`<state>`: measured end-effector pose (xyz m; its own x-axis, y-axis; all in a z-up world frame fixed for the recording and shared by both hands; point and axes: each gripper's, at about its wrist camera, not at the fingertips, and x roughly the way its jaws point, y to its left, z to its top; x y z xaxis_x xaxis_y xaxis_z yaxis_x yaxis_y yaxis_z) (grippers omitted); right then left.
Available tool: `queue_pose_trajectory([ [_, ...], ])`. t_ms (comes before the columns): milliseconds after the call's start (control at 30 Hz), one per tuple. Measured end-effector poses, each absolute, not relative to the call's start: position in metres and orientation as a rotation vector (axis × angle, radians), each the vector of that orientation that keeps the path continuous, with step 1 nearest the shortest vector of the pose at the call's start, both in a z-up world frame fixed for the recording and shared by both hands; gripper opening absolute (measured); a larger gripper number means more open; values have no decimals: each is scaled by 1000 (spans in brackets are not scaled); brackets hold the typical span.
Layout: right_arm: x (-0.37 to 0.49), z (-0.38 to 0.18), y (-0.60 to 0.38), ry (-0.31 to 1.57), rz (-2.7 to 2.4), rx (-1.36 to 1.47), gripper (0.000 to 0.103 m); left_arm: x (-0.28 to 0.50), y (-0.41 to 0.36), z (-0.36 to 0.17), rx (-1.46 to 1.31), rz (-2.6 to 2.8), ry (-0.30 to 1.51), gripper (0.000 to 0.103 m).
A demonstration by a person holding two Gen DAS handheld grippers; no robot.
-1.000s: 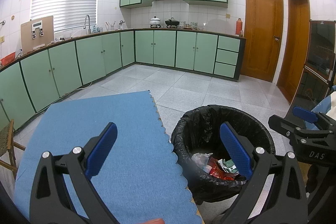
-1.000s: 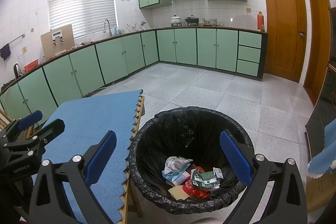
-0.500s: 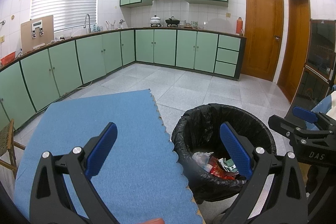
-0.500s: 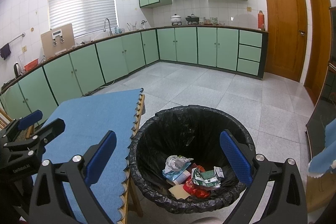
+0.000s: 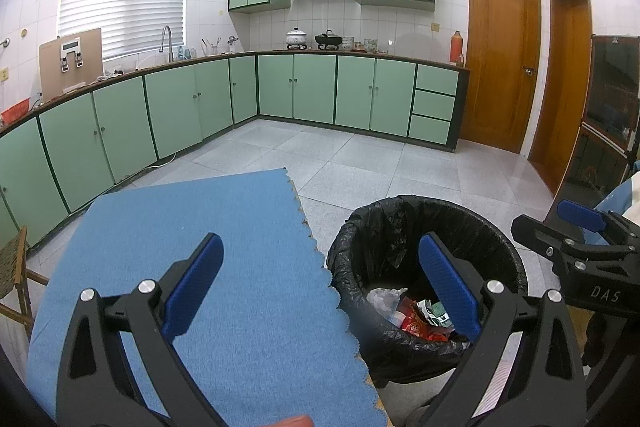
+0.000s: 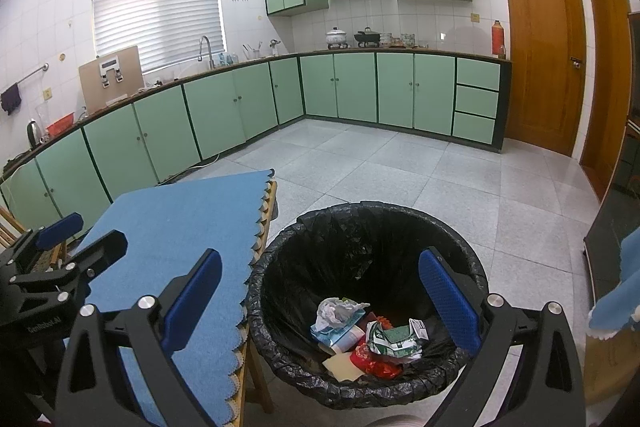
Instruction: Collect trash
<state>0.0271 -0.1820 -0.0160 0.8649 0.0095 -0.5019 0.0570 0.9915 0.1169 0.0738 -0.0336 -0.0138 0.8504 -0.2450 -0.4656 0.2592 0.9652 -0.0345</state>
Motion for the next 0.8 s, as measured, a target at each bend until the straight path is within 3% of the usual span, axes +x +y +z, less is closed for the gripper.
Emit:
queue_pose_trajectory([
  [800, 28, -15, -181, 529, -28, 134, 97, 73, -35, -20, 32, -261, 491, 95],
])
